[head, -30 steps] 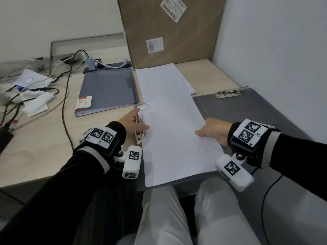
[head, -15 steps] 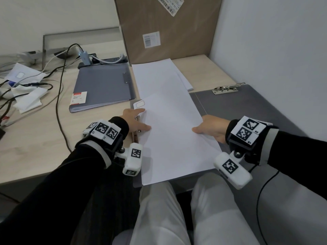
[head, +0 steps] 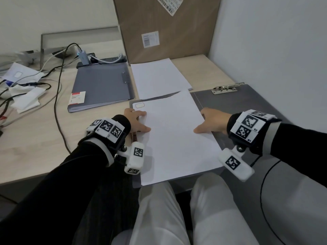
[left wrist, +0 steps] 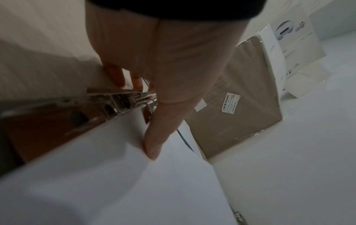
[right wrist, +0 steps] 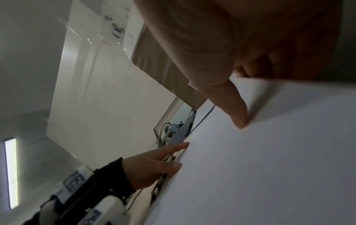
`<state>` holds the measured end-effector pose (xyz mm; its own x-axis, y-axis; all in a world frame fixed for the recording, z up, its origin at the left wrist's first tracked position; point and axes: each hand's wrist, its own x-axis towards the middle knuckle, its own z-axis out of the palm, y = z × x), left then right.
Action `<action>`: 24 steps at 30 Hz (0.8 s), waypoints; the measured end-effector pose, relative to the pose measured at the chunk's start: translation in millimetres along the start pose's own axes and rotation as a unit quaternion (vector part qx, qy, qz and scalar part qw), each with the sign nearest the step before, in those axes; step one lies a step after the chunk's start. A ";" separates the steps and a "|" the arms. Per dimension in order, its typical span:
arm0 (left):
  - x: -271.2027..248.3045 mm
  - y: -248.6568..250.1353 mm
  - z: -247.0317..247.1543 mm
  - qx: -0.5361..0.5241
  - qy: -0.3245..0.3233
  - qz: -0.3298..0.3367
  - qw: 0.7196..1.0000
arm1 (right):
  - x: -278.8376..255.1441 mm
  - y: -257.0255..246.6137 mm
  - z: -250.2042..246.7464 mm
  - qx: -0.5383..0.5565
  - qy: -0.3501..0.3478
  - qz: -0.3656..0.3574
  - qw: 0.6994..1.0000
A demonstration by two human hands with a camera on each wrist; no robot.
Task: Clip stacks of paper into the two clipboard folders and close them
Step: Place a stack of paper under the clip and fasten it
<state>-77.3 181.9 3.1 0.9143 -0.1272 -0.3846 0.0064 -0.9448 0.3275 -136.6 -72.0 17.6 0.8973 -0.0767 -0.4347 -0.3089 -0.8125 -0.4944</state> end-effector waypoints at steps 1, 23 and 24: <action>-0.2 0.0 -0.1 -0.002 0.000 -0.001 1.000 | -0.2 0.6 -3.2 -0.030 0.018 0.004 0.999; 0.6 -3.8 1.4 -0.043 0.017 0.006 0.999 | 38.9 -34.3 30.9 -0.295 -0.103 -0.161 0.936; 1.1 -4.3 0.3 -0.077 0.025 0.009 0.997 | 39.1 -34.5 31.1 -0.296 -0.103 -0.160 0.936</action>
<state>-76.5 185.7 1.1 0.9335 -0.1245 -0.3363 0.0492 -0.8844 0.4641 -100.6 -29.0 -5.7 0.8152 0.2892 -0.5019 0.2488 -0.9573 -0.1474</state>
